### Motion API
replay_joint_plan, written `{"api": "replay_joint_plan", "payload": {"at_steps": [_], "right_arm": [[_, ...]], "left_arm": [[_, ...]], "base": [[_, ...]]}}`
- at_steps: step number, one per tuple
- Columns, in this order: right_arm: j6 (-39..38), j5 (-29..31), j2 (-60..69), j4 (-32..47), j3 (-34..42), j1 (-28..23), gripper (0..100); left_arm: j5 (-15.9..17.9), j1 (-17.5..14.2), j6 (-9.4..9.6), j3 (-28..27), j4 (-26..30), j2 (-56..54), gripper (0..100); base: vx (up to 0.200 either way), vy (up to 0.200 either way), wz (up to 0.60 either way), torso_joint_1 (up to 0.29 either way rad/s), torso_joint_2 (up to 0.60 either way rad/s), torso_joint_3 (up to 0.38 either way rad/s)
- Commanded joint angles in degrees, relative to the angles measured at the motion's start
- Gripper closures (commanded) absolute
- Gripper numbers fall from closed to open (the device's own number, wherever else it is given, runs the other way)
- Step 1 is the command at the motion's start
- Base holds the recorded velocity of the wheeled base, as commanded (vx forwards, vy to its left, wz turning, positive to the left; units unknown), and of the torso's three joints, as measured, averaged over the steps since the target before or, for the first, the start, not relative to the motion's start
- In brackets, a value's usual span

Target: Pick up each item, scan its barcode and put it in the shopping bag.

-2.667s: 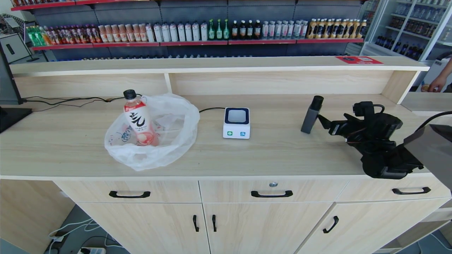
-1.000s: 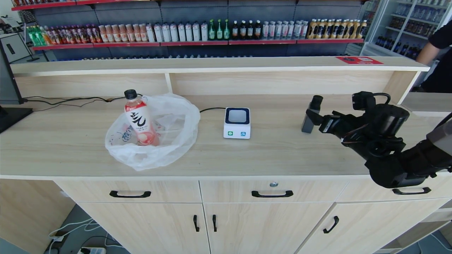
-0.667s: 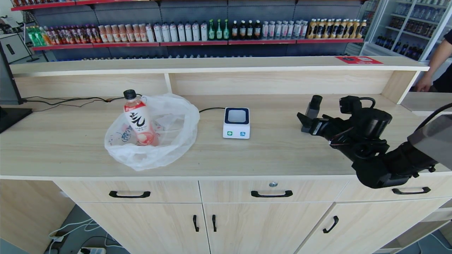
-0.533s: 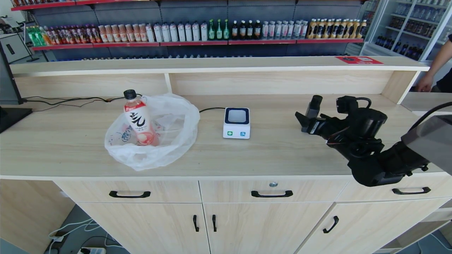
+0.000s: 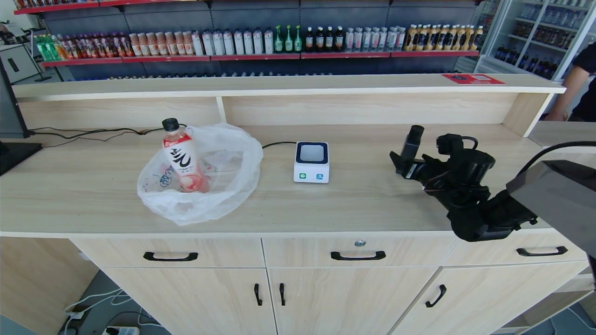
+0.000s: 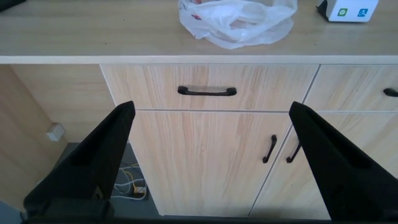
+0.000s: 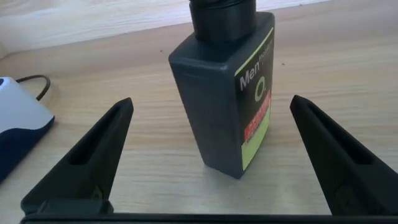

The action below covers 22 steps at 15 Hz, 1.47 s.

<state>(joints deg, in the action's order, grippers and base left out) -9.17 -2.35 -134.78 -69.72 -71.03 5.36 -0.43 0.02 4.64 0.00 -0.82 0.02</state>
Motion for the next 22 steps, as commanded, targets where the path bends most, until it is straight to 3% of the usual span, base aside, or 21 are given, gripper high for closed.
{"api": "replay_joint_plan", "payload": {"at_steps": [1,6,11,22], "right_arm": [[0.2,0.16,-3.74,2.04,-5.34,-1.5,0],[0.99,3.32,-5.23,11.09,-16.59,-3.69,0],[3.19,2.26,-5.23,10.92,-17.12,-5.45,0],[3.37,1.47,-8.48,7.23,-16.68,-3.25,0]], "left_arm": [[-0.01,-0.02,0.01,0.0,-0.06,-0.02,0],[-0.01,-0.02,0.1,0.0,-0.15,-0.02,0],[-0.01,-0.02,0.1,0.0,-0.15,-0.02,0],[-0.01,0.06,0.01,0.0,-0.15,-0.02,0]], "base": [[0.0,0.0,0.0,0.0,0.0,0.0],[0.0,0.0,0.0,0.0,0.0,0.0],[0.0,0.0,0.0,0.0,0.0,0.0],[0.0,0.0,0.0,0.0,0.0,0.0]]}}
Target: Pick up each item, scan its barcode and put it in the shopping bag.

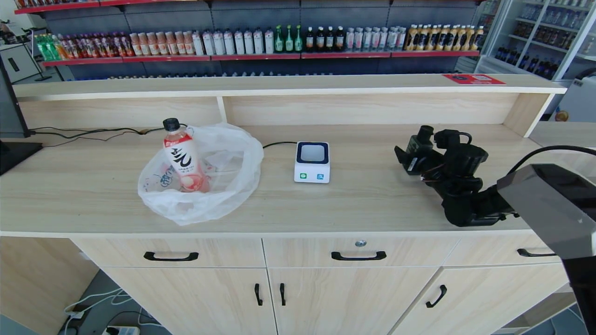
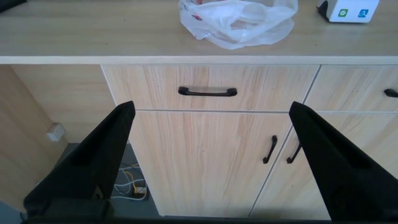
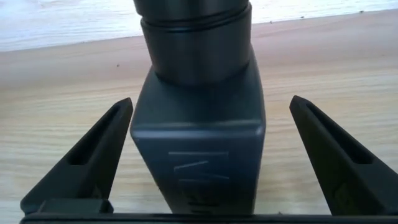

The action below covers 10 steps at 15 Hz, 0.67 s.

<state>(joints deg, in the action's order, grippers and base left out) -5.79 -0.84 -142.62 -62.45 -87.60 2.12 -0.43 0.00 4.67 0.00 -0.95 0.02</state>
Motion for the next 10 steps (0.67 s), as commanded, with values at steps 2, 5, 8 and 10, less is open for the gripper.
{"api": "replay_joint_plan", "payload": {"at_steps": [2,5,8,10], "right_arm": [[-0.01,-0.04,-1.0,-0.48,-0.64,-0.01,100],[-0.01,-0.21,-0.82,-1.71,-0.82,0.16,100],[0.08,-1.09,-0.12,-6.98,1.91,0.87,100],[0.08,-2.76,2.26,-11.2,6.48,2.36,100]], "left_arm": [[-0.01,0.0,-0.1,0.0,0.07,-0.02,0],[-0.01,0.09,-0.1,0.0,0.07,-0.02,0],[-0.01,0.0,-0.1,0.0,0.07,-0.02,0],[-0.01,0.09,-0.1,0.0,0.07,-0.02,0]], "base": [[0.0,0.0,0.0,0.0,0.0,0.0],[0.0,0.0,0.0,0.0,0.0,0.0],[0.0,0.0,0.0,0.0,0.0,0.0],[0.0,0.0,0.0,0.0,0.0,0.0]]}}
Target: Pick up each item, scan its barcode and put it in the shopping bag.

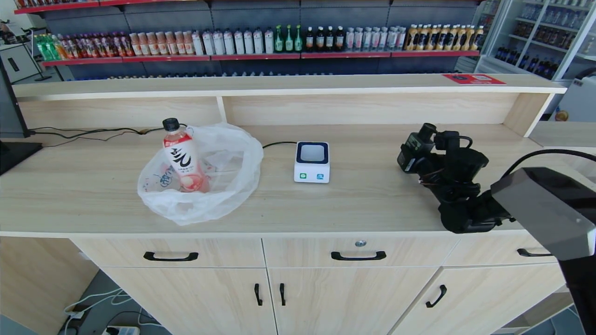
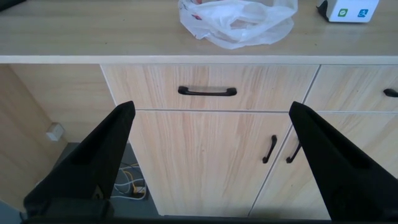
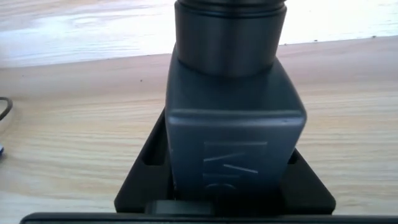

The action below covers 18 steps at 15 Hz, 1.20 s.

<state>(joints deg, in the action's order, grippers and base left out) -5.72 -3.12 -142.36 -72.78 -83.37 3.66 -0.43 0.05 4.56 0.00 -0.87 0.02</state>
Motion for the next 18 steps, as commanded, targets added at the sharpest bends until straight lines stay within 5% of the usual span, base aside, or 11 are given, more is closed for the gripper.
{"api": "replay_joint_plan", "payload": {"at_steps": [1,6,7,9,12,18], "right_arm": [[-0.17,-1.27,6.66,-3.07,8.14,2.14,100],[-3.25,-1.36,32.85,-7.55,35.3,10.41,100],[-3.34,-1.36,33.38,-7.55,35.73,10.67,100],[-3.34,4.18,50.6,-4.3,48.65,24.47,100],[-6.15,23.86,57.37,-3.07,52.79,44.68,100],[-0.87,29.31,62.21,-2.54,51.12,63.67,100]], "left_arm": [[-0.01,0.04,0.01,0.0,-0.01,-0.02,0],[-0.01,-0.05,0.1,0.0,-0.01,-0.02,0],[-0.01,-0.05,0.1,0.0,-0.01,-0.02,0],[-0.01,0.04,0.01,0.0,-0.01,-0.02,0],[-0.01,-0.05,0.01,0.0,0.07,-0.02,0],[-0.01,0.04,0.01,0.0,-0.01,-0.02,0]], "base": [[0.0,0.0,0.0,0.0,0.0,0.0],[0.0,0.0,0.0,0.0,0.0,0.0],[0.0,0.0,0.0,0.0,0.0,0.0],[0.0,0.0,0.0,0.0,0.0,0.0],[0.0,0.0,0.0,0.0,0.0,0.0],[0.0,0.0,0.0,0.0,0.0,0.0]]}}
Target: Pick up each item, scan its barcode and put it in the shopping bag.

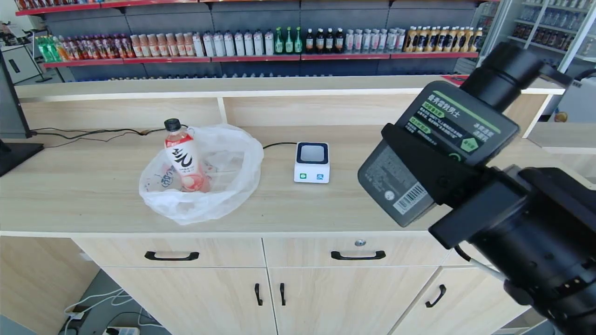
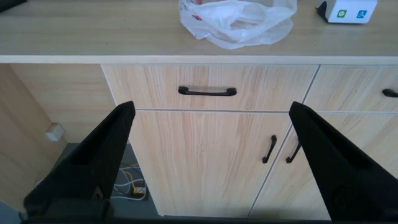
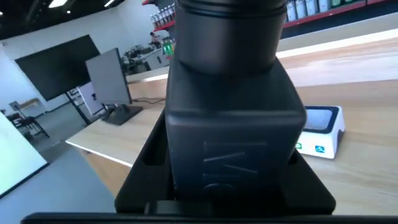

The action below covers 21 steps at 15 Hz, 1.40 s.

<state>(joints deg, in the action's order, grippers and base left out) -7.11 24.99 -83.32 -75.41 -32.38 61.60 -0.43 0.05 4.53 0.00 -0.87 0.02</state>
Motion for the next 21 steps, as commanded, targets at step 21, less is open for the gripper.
{"api": "replay_joint_plan", "payload": {"at_steps": [21], "right_arm": [[-37.63,-9.52,0.88,11.16,1.0,8.36,100]], "left_arm": [[0.08,-0.05,1.0,0.0,-0.45,-0.02,0]], "base": [[0.0,0.0,0.0,0.0,0.0,0.0]]}}
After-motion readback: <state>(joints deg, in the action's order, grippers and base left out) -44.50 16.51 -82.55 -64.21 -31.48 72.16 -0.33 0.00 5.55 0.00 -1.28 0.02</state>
